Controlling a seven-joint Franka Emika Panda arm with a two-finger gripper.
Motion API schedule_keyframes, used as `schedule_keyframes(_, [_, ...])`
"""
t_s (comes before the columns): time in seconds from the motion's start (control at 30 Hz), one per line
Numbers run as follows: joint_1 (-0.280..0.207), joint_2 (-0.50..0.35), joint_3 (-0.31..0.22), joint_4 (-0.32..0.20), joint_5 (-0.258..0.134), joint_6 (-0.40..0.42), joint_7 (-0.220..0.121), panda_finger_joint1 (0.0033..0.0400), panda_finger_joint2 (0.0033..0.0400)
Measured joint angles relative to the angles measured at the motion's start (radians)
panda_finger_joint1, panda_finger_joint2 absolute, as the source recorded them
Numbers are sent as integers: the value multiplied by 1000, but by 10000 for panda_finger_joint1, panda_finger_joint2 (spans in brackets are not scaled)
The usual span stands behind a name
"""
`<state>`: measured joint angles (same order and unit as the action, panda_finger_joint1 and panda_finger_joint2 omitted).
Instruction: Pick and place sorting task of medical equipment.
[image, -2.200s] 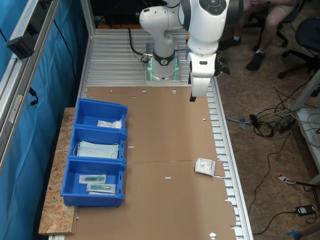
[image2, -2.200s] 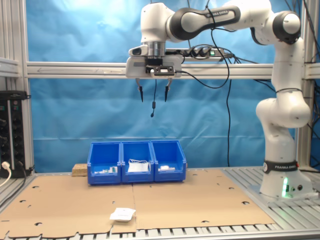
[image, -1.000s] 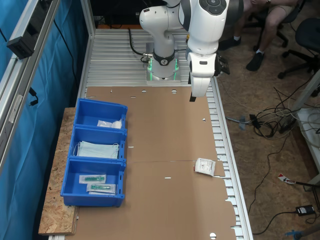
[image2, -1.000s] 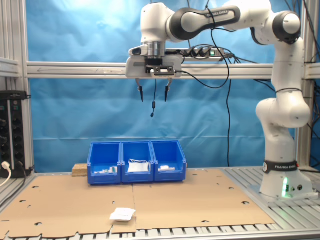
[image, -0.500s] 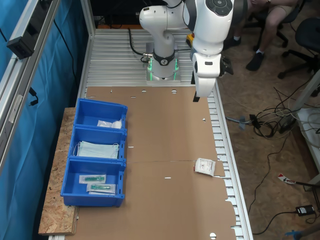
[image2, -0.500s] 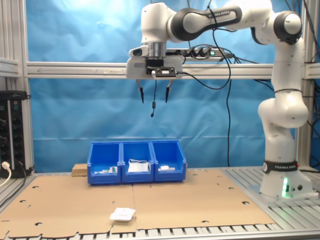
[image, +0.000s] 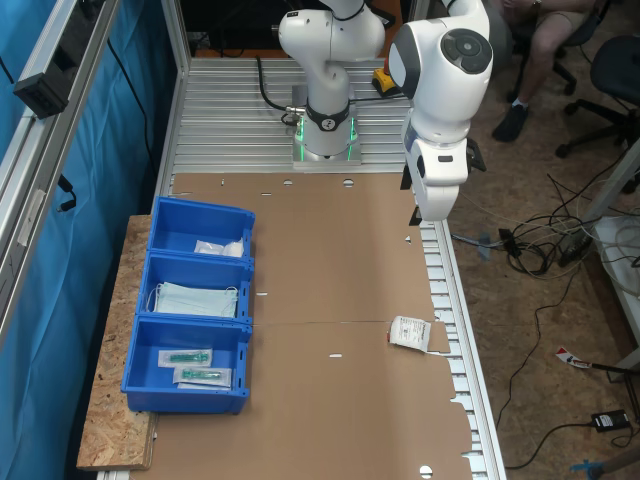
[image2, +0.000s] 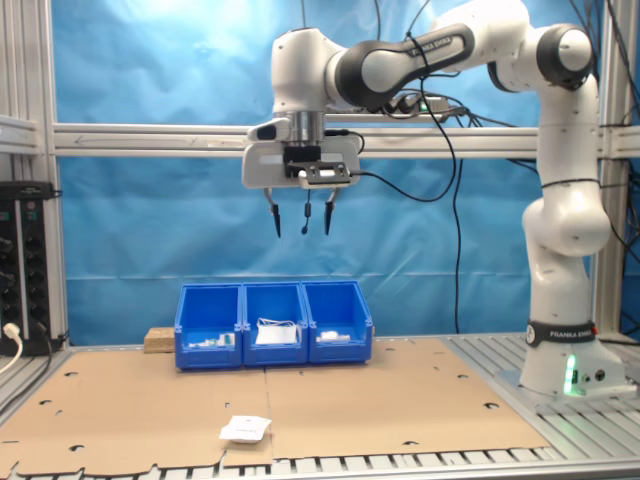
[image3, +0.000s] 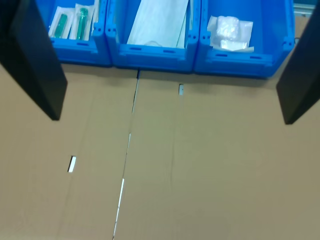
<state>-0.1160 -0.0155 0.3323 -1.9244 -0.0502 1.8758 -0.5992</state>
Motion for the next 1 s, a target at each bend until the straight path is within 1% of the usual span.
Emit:
schedule_keyframes(0.13, [-10,47,21,0,0,38,0,400,400])
schedule_keyframes(0.17, [-12,73,28,0,0,54,0,400,400])
schedule_keyframes(0.4, [-12,177,44,0,0,115,0,400,400])
schedule_keyframes(0.8, [-11,374,46,0,0,291,0,400,400])
schedule_keyframes(1.0, [-11,455,42,0,0,372,0,400,400])
